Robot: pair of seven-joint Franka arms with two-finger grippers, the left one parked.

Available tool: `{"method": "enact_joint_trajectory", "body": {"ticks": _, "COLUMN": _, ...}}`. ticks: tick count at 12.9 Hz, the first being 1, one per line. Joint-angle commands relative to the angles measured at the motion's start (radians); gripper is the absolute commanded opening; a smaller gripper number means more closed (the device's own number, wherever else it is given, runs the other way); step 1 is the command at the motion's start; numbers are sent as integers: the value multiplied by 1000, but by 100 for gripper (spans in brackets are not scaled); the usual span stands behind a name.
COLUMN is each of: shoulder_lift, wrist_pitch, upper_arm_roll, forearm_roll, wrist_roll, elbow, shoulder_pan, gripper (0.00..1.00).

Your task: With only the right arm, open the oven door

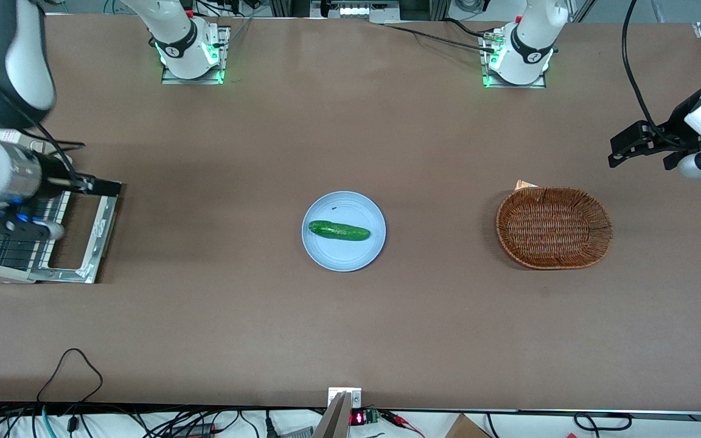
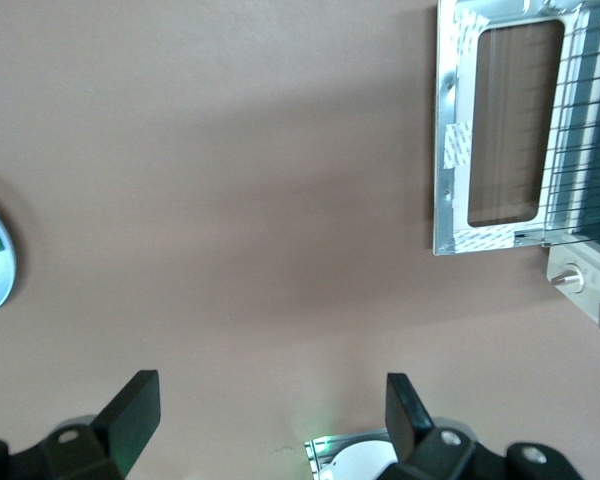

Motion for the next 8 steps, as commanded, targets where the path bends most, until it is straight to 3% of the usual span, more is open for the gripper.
{"method": "enact_joint_trajectory", "body": {"ticks": 1, "shoulder_lift": -168, "wrist_pitch": 134, "upper_arm_roll": 3, "forearm_roll": -3, "wrist_roll": -106, "elbow": -231, "shoulder_pan": 19, "gripper": 100}}
{"method": "enact_joint_trajectory", "body": {"ticks": 4, "shoulder_lift": -353, "wrist_pitch": 393, "upper_arm_roll": 2, "forearm_roll": -3, "wrist_roll": -130, "elbow": -494, "shoulder_pan": 26, "gripper": 100}}
{"method": "enact_joint_trajectory", "body": {"ticks": 8, "shoulder_lift": -362, "wrist_pitch": 374, "upper_arm_roll": 11, "forearm_roll": 6, "wrist_roll": -131, "elbow": -502, "shoulder_pan": -44, "gripper": 100}}
